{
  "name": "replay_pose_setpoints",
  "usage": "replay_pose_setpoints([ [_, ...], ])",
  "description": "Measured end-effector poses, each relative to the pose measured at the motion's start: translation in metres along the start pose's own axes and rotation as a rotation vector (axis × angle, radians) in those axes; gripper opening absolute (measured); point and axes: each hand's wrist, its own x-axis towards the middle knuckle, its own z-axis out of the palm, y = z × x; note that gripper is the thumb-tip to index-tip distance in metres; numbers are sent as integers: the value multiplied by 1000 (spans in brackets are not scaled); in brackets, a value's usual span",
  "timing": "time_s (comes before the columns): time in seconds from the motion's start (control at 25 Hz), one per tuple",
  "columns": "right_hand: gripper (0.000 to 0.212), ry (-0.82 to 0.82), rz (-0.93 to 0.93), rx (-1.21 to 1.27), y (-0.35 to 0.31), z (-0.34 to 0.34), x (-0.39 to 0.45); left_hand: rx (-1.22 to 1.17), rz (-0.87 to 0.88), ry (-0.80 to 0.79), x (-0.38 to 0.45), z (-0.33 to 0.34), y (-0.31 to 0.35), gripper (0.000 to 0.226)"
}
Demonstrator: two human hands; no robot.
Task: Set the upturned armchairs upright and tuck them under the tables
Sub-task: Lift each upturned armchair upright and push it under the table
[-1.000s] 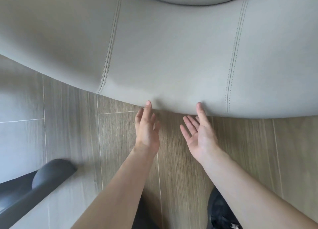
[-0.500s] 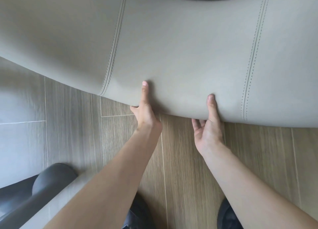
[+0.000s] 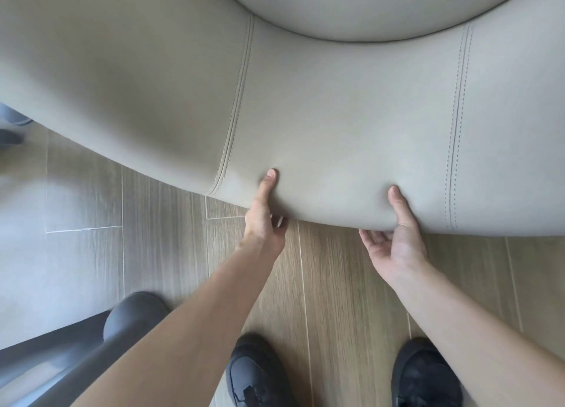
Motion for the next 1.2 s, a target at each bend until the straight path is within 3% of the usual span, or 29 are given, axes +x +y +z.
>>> replay_pose_setpoints([
  [0.2, 50, 20, 24, -79, -38, -18, -64, 89, -7, 48, -69, 4, -2, 53],
  [0.4, 69, 63, 43, -161, -80, -35, -140, 137, -56, 148, -157, 9, 0, 60],
  [0.64, 52, 125, 96, -251, -122, -50, -252, 186, -168, 226, -268, 5, 25, 88],
  [0.84, 54, 164, 190, -317, -157, -42, -354, 244, -142, 284, -360, 4, 62, 100],
  [1.0, 57, 193, 234, -361, -203, -25, -427, 297, -130, 341, -434, 23, 102, 97],
  [1.2, 61, 160, 186, -429, -245, 7, -451, 352, -78, 303, -457, 60, 141, 89],
])
